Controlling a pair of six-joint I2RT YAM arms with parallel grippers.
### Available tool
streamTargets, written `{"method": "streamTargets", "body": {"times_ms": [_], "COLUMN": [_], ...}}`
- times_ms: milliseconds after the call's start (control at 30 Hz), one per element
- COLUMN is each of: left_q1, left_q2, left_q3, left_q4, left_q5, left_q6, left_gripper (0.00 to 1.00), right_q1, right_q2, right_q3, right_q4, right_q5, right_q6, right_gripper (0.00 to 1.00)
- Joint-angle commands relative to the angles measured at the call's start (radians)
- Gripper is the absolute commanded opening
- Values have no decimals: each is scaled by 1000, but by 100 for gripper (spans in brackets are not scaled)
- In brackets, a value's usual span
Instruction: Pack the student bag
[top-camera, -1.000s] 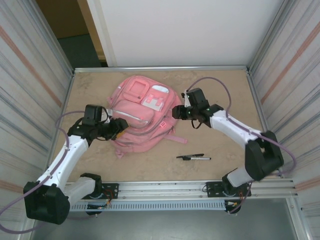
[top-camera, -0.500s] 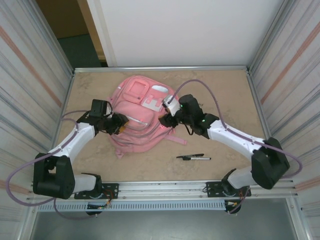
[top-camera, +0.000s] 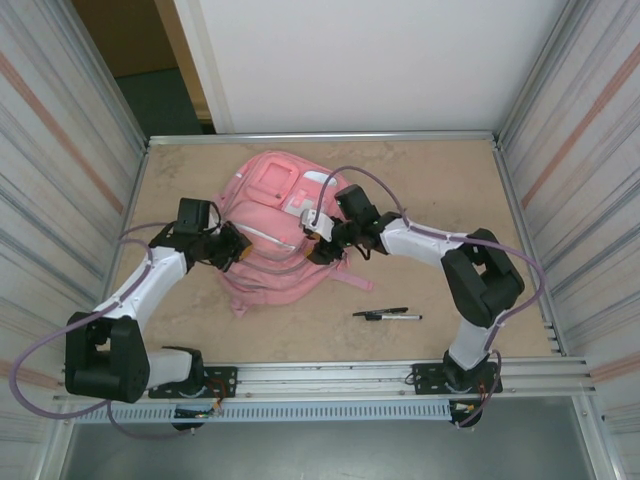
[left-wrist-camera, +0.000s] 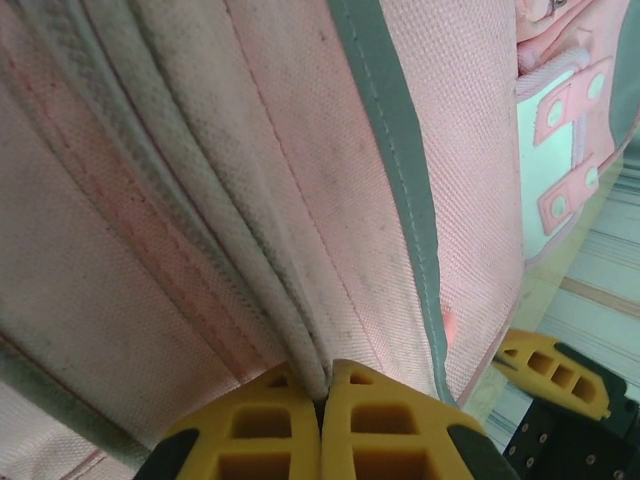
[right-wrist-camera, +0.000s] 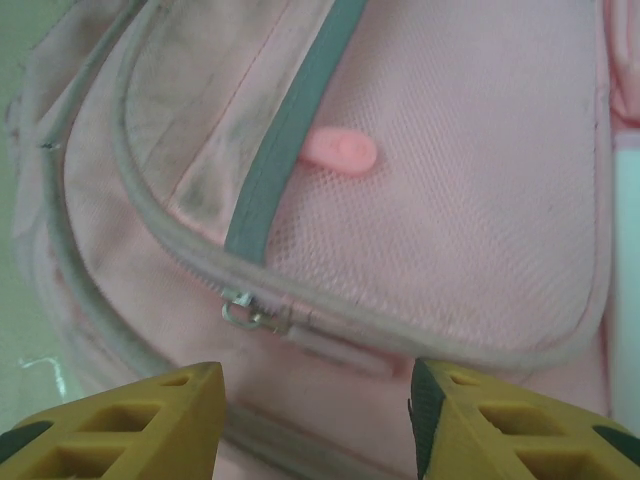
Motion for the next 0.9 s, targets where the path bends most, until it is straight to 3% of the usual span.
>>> {"method": "streamTargets", "body": {"times_ms": [0, 167, 267, 500, 600, 800, 867], "left_q1": [7, 22, 24, 28, 28, 27, 25], "left_q2": [-38, -65, -91, -98, -110, -141, -142], "left_q3": [34, 35, 26, 7, 10, 0, 0], "left_q4": [-1, 8, 11, 78, 89, 104, 108], "left_q5": [93, 112, 108, 146, 144, 135, 136], "left_q6": [20, -3, -27, -101, -113, -138, -136], "left_gripper": [0, 0, 0, 0, 0, 0, 0], "right_q1": [-8, -30, -32, -5, 24, 27, 38], "right_q2": [43, 104, 113, 104, 98, 110, 112], "right_q3": [60, 118, 106, 84, 71, 27, 7], "right_q4": [-70, -172, -135, -108, -84, 115, 175], "right_q5": [-96, -273, -302, -214, -98, -143, -81], "right_q6": [-110, -143, -89, -29, -35, 184, 238], "right_gripper": [52, 48, 40, 38, 41, 37, 41]}}
